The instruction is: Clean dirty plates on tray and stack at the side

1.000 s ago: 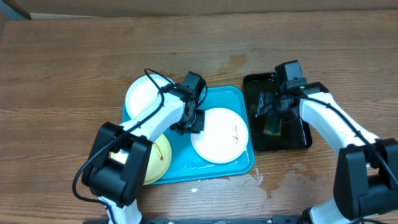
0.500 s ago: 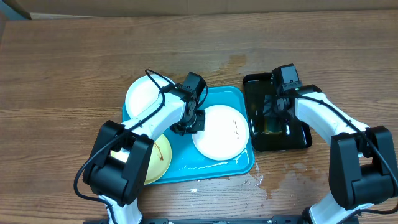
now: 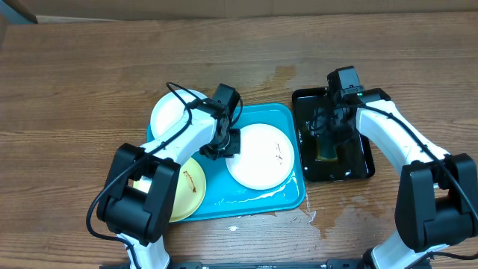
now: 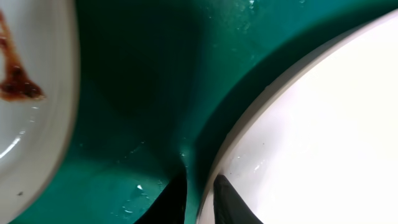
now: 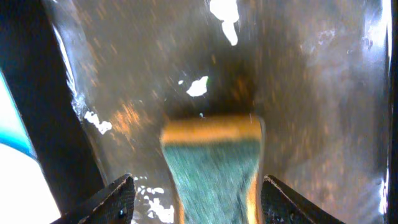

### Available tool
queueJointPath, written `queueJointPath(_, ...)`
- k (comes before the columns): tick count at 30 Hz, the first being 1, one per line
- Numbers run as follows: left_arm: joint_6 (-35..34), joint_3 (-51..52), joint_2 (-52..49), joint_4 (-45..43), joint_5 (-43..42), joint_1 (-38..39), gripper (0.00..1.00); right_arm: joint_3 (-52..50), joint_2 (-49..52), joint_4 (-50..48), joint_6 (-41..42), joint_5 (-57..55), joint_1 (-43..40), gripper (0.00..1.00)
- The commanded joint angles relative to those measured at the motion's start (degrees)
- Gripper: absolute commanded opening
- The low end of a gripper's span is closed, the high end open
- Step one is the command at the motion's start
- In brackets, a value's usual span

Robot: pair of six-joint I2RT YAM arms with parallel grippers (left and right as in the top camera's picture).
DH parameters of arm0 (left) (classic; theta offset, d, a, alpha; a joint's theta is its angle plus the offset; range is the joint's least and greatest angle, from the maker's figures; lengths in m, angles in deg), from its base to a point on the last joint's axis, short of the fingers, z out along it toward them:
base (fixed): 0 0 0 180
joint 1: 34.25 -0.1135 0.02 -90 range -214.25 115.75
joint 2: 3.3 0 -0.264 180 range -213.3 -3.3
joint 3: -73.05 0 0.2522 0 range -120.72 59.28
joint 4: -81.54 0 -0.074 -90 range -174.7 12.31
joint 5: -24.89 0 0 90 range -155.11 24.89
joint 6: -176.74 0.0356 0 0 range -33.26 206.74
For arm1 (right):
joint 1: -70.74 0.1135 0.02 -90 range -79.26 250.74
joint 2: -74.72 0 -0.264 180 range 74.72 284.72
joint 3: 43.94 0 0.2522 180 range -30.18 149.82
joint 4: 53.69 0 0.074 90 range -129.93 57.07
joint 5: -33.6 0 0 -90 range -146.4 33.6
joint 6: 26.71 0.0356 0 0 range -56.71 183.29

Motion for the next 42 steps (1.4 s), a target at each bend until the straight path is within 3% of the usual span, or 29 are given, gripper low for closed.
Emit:
queueJointPath(1,-0.35,0.52,-0.92,0.39,1.18,-0.13,0.19,-0.55,-0.35,2.80,0.24,0.46,0.17,0.66)
queueJointPath(18,0.13,0.52,-0.92,4.81,5.92,-0.13,0.20,-6.19,-0.35,-1.99,0.24,0.26,0.17,0.59)
queueJointPath(22,0.13,0.52,-0.92,4.79,5.90,-0.13,0.34,-6.82,-0.35,-1.99,0.24,0.28,0.17,0.59)
queueJointPath(26,0.31,0.52,-0.92,4.79,5.92,-0.11,0.38,-6.82,-0.35,-2.03,0.22,0.31,0.17,0.67)
queueJointPath(27,0.28,0.52,-0.92,4.79,5.90,-0.11,0.38,-6.82,-0.35,-2.01,0.22,0.31,0.17,0.61)
queueJointPath(28,0.28,0.52,-0.94,4.79,5.90,-0.11,0.36,-6.80,-0.35,-2.01,0.22,0.31,0.17,0.32)
queueJointPath(29,0.31,0.52,-0.92,4.79,5.90,-0.11,0.33,-6.80,-0.35,-2.03,0.22,0.31,0.17,0.18)
queueJointPath(31,0.31,0.52,-0.92,4.76,5.90,-0.11,0.26,-6.56,-0.35,-1.99,0.22,0.31,0.17,0.04)
queueJointPath(38,0.31,0.52,-0.92,4.76,5.90,-0.11,0.05,2.29,-0.37,7.06,-0.02,0.28,0.17,0.04)
queueJointPath(42,0.31,0.52,-0.92,4.87,5.88,-0.11,0.04,8.59,-0.37,14.19,-0.02,0.31,0.17,0.04)
